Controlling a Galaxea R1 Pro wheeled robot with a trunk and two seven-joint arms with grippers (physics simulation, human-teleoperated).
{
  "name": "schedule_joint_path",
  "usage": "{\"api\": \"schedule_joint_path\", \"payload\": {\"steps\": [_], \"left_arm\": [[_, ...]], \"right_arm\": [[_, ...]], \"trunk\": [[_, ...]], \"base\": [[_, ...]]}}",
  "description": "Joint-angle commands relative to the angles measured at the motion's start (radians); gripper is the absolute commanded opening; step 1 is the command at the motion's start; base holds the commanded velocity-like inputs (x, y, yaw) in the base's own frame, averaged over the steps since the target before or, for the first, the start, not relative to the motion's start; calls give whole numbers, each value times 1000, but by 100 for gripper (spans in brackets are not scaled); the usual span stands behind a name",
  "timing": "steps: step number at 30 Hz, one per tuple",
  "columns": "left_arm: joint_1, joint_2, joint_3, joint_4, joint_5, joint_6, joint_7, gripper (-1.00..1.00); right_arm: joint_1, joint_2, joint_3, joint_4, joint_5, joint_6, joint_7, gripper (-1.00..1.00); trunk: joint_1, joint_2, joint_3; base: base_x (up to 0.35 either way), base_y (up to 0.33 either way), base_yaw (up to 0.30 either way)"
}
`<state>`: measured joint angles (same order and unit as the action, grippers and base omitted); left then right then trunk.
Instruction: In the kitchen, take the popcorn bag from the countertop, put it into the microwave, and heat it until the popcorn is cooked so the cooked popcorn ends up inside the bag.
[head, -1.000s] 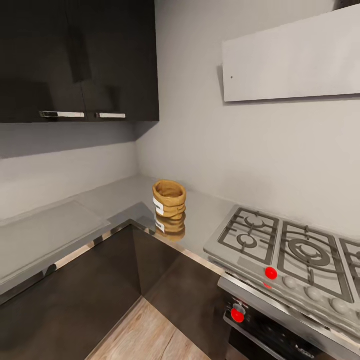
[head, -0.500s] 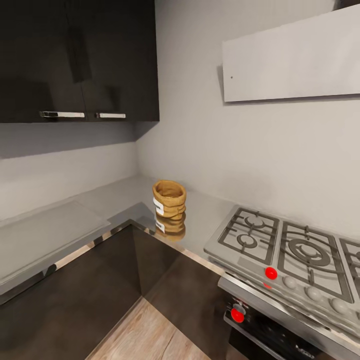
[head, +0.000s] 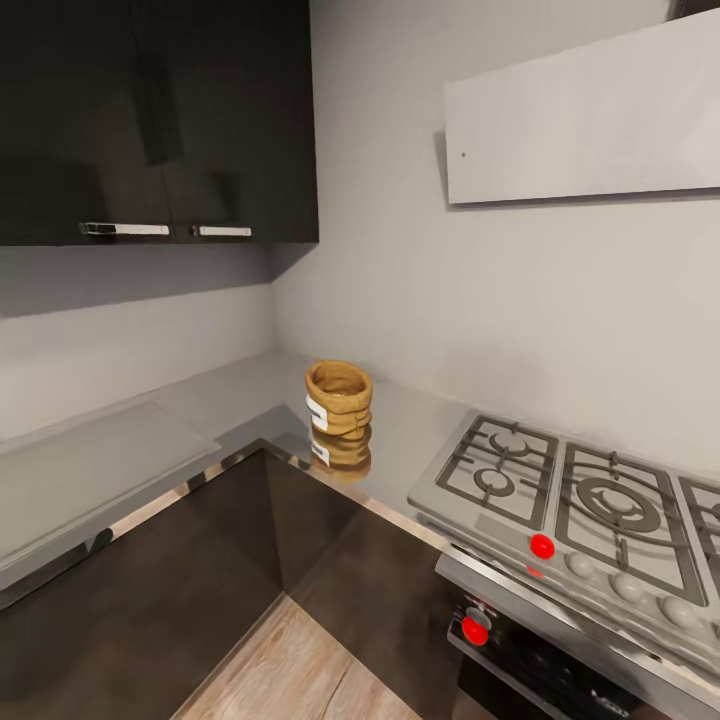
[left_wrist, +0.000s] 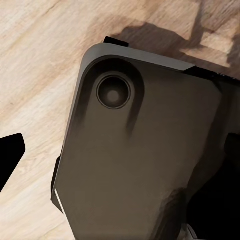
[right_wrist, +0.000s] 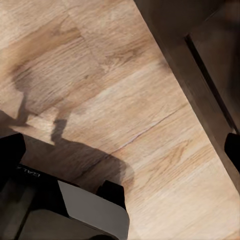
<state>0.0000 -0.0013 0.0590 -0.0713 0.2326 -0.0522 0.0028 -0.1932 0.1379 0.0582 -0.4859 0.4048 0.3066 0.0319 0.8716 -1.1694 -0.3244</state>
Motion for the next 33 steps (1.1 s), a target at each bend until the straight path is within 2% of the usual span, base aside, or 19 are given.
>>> {"api": "schedule_joint_path", "payload": {"steps": [1,3,4,6,8,11,14,16,18,20,23,24,25,26,28,30,31,33], "left_arm": [[0,0,5,-1,1,-2,0,100],[0,0,6,-1,1,-2,0,100],[0,0,5,-1,1,-2,0,100],[0,0,5,-1,1,-2,0,100],[0,0,5,-1,1,-2,0,100],[0,0,5,-1,1,-2,0,100],[0,0,5,-1,1,-2,0,100],[0,0,5,-1,1,-2,0,100],[0,0,5,-1,1,-2,0,100],[0,0,5,-1,1,-2,0,100],[0,0,5,-1,1,-2,0,100],[0,0,5,-1,1,-2,0,100],[0,0,5,-1,1,-2,0,100],[0,0,5,-1,1,-2,0,100],[0,0,5,-1,1,-2,0,100],[0,0,5,-1,1,-2,0,100],[0,0,5,-1,1,-2,0,100],[0,0,5,-1,1,-2,0,100]], "right_arm": [[0,13,2,-3,13,9,3,100],[0,29,3,-3,15,10,3,100],[0,37,54,-24,13,62,9,100],[0,37,81,-73,11,111,32,100],[0,37,93,-164,11,181,65,100],[0,37,112,-341,10,320,120,100],[0,37,200,-558,12,455,149,100],[0,37,242,-692,12,533,153,100],[-1,37,260,-813,10,600,156,100],[0,37,267,-892,7,649,160,100],[-16,37,270,-929,-1,708,185,100],[-109,37,269,-936,-4,741,197,100],[-151,37,269,-936,-8,741,200,100],[-235,37,266,-936,-29,741,202,100],[-326,37,257,-934,-68,741,199,100],[-421,37,221,-929,-88,741,195,100],[-559,37,142,-903,-98,741,193,100],[-645,37,91,-850,-99,741,191,100]], "trunk": [[0,-1,-1],[0,-1,-1],[0,-1,-1],[0,-1,-1],[0,-1,-1],[0,-1,-1],[0,-1,-1],[0,-1,-1],[0,-1,-1],[0,-1,-1],[0,-1,-1],[0,-1,-1],[0,-1,-1],[0,-1,-1],[0,-1,-1],[0,-1,-1],[0,-1,-1],[0,-1,-1]], "base": [[0,0,0],[0,0,0],[0,0,0],[0,0,0],[0,0,0],[0,0,0],[0,0,0],[0,0,0],[0,0,0],[0,0,0],[0,0,0],[0,0,0],[0,0,0],[0,0,0],[0,0,0],[0,0,0],[0,0,0],[0,0,0]]}}
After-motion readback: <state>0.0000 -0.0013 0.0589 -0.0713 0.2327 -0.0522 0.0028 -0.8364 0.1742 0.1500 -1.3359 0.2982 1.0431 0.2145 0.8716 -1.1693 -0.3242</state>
